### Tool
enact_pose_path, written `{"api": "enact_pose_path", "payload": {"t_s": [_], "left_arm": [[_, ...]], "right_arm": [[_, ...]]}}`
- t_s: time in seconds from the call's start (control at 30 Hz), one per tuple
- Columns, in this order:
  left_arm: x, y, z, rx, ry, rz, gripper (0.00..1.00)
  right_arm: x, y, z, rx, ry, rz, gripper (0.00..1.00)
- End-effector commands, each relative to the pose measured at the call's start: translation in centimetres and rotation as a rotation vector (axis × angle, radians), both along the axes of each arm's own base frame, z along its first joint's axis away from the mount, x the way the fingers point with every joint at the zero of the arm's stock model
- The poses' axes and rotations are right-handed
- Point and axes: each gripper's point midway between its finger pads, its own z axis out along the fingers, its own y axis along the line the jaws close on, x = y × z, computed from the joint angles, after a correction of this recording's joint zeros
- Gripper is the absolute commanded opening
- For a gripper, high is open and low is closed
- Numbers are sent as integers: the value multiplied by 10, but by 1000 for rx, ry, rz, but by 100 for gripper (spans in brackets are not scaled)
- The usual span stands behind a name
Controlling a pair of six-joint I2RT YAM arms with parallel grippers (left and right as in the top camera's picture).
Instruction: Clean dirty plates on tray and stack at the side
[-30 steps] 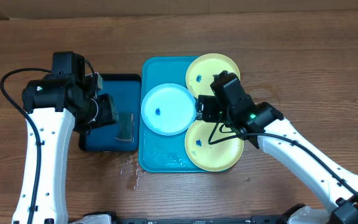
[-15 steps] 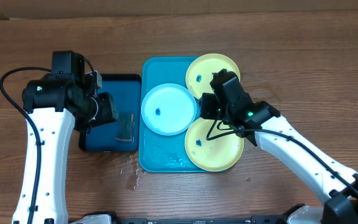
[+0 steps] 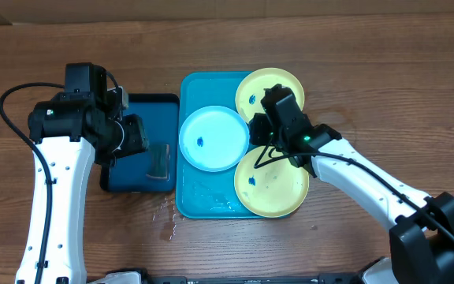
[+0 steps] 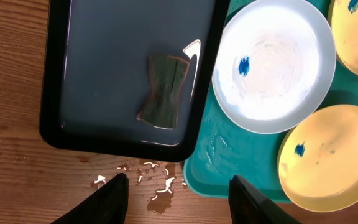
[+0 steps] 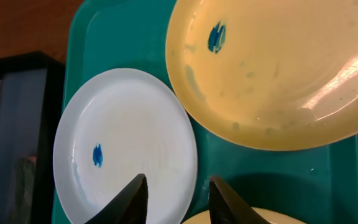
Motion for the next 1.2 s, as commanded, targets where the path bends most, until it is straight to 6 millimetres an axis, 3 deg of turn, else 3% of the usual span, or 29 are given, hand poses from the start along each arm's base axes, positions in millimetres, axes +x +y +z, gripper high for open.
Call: {"api": "enact_pose_path", "payload": {"t_s": [0.0,0.23,0.37,0.83,1.17], "left_arm": [[1,1,0,11,-1,11,53],[0,0,0,10,3,11,53],[2,0,1,10,-1,11,52],[-3,0,-6,9,20,11,51],[-5,0,-20,6,43,23,51]], "right_arm": [[17,1,30,71,-16,25,34],[24,-12,74,168,59,31,32],[21,-9,76,158,63,58,32],[6,5,-21,-28,253,98,27],[3,15,-34,-128,203,106,32]]}}
